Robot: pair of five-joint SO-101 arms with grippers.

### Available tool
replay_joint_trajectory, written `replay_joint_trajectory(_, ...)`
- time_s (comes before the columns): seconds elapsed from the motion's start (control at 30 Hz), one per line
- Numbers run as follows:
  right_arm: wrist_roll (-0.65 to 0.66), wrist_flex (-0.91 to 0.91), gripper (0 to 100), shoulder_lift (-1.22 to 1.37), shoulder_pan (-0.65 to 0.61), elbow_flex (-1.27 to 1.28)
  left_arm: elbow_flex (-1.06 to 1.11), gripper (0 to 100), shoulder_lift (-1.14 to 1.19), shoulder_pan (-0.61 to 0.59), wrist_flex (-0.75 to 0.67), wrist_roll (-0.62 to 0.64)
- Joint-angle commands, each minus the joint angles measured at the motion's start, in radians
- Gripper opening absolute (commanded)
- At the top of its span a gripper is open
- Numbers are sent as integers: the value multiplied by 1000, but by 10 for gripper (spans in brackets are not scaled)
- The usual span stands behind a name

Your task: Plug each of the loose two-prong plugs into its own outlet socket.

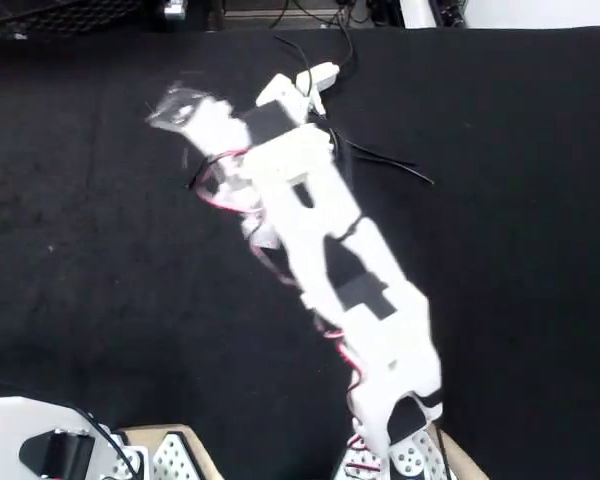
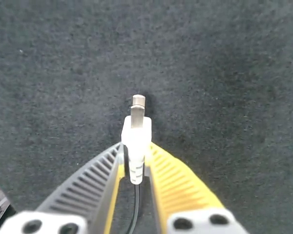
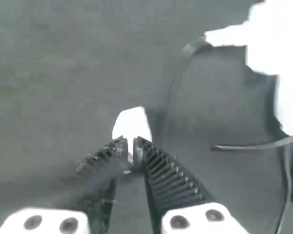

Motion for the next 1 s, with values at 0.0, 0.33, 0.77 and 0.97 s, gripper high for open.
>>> replay_joint_trajectory(0.0,68,-150,12,-107,114,47,-16,28,-14,15,-12,-8)
replay_joint_trajectory(0.33,164,-229,12,-189,133,88,-8,28,-12,15,-66,18)
replay_joint_trajectory(0.77,239,-233,12,-177,83,239,-16,28,-12,13,-68,15)
replay_joint_trajectory(0.97,241,-71,12,-177,94,220,-8,29,-12,35,-66,20)
